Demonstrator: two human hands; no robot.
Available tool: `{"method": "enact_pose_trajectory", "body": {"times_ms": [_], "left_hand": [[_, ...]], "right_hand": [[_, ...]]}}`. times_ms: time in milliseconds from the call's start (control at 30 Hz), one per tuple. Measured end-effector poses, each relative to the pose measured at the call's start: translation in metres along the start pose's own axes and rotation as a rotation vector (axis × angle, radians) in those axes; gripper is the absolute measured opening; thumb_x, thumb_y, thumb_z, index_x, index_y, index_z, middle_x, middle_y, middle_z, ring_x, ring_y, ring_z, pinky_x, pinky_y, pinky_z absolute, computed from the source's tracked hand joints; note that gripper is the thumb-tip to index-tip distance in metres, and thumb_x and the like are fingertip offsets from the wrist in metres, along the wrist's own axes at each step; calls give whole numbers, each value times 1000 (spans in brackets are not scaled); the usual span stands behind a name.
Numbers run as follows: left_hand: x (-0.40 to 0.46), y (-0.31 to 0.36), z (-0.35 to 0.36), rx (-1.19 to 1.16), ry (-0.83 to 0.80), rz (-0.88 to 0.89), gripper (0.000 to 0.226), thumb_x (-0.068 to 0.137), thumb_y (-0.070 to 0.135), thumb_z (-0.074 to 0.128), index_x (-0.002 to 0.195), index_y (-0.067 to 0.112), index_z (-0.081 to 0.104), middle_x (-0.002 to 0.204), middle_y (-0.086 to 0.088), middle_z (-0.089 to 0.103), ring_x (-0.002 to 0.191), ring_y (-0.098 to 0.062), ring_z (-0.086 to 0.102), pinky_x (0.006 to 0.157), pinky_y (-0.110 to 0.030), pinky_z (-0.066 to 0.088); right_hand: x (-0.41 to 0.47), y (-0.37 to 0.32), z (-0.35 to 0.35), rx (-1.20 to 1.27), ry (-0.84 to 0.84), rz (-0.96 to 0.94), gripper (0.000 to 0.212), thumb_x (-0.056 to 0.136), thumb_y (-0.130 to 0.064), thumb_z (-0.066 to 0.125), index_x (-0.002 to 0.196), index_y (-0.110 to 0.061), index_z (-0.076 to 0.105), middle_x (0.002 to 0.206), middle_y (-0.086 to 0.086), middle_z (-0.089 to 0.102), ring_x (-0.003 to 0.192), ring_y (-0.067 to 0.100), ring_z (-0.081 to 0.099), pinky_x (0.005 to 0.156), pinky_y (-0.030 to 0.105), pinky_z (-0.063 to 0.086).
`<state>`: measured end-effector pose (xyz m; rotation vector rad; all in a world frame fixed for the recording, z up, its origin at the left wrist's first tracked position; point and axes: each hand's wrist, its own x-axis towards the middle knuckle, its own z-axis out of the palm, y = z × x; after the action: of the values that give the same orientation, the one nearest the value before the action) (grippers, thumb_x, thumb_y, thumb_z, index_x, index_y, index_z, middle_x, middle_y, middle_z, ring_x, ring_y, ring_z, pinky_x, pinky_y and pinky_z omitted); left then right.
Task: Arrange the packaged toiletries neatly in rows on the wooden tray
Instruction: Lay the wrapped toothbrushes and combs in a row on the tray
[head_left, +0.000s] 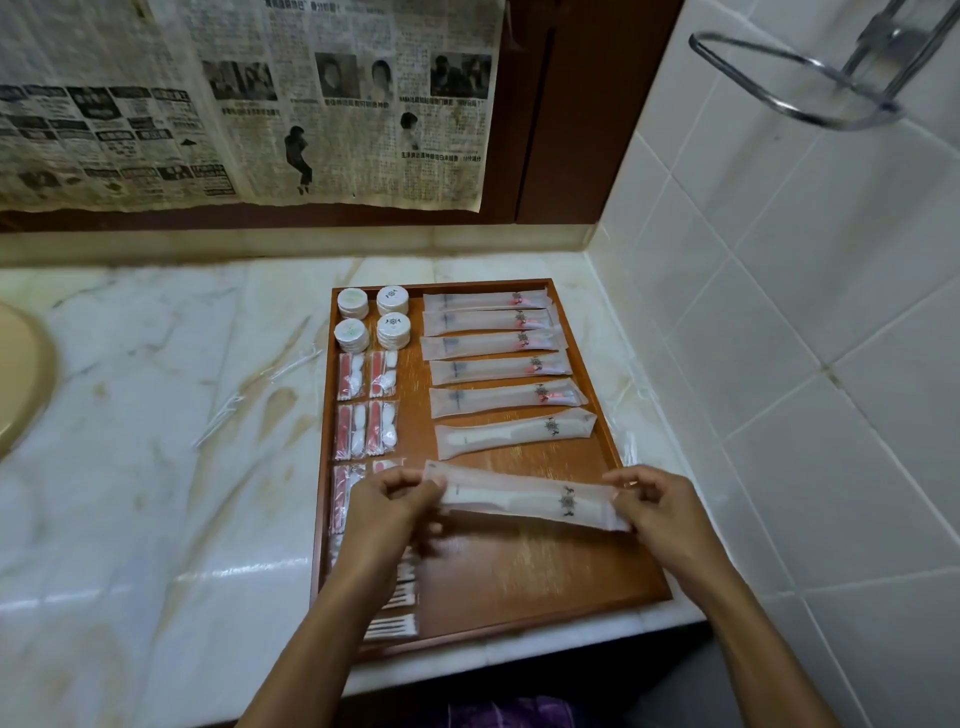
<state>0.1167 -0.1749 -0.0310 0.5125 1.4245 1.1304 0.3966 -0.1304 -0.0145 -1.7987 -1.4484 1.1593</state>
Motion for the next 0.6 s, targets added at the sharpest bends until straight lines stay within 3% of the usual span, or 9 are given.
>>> {"method": "enact_pose_trajectory", "body": {"times_ms": [67,133,200,267,367,467,600], "left_hand": [[2,-1,2,183,24,55,11,83,12,74,86,4,68,64,-18,68,48,-24,60,49,-39,55],[8,-4,7,477,80,163,13,82,17,76,88,10,67,62,-10,68,54,-21,65,52,-34,55],[11,-7,12,788,148,330,21,82,26,76,99,21,64,67,5,65,64,-8,62,58,-21,48],[12,-9,16,973,182,488,34,83,29,73,113,23,60,76,9,64,69,-3,59,57,-12,38],[15,-15,16,1249,183,583,46,82,42,71,123,25,59,105,-2,64,85,-21,64,64,-28,50],[15,-16,16,1370,170,561,36,82,51,68,108,26,68,101,0,59,83,-20,62,61,-29,50],[17,-16,16,1463,125,522,31,88,53,58,83,24,67,93,3,54,78,-16,58,61,-28,49]], "right_hand": [[11,1,1,-26,126,-22,22,87,-10,67,90,-31,68,83,-1,67,79,11,66,59,21,54],[21,3,7,-60,210,-68,20,88,-11,68,92,-30,64,84,-7,65,81,9,65,53,11,49],[28,6,15,-139,231,-119,18,89,-13,66,100,-27,64,90,-9,64,85,8,63,54,7,45],[32,10,23,-284,224,-189,20,90,-14,64,109,-20,65,103,-3,64,92,9,57,70,12,44],[34,18,31,-519,242,-254,23,90,-18,64,112,-19,67,129,5,54,116,18,43,94,32,43],[32,25,31,-587,232,-233,20,90,-28,65,109,-23,70,143,7,44,131,27,33,104,49,35],[29,33,30,-594,204,-182,23,91,-37,62,111,-29,71,150,9,38,136,28,28,108,51,28]]}}
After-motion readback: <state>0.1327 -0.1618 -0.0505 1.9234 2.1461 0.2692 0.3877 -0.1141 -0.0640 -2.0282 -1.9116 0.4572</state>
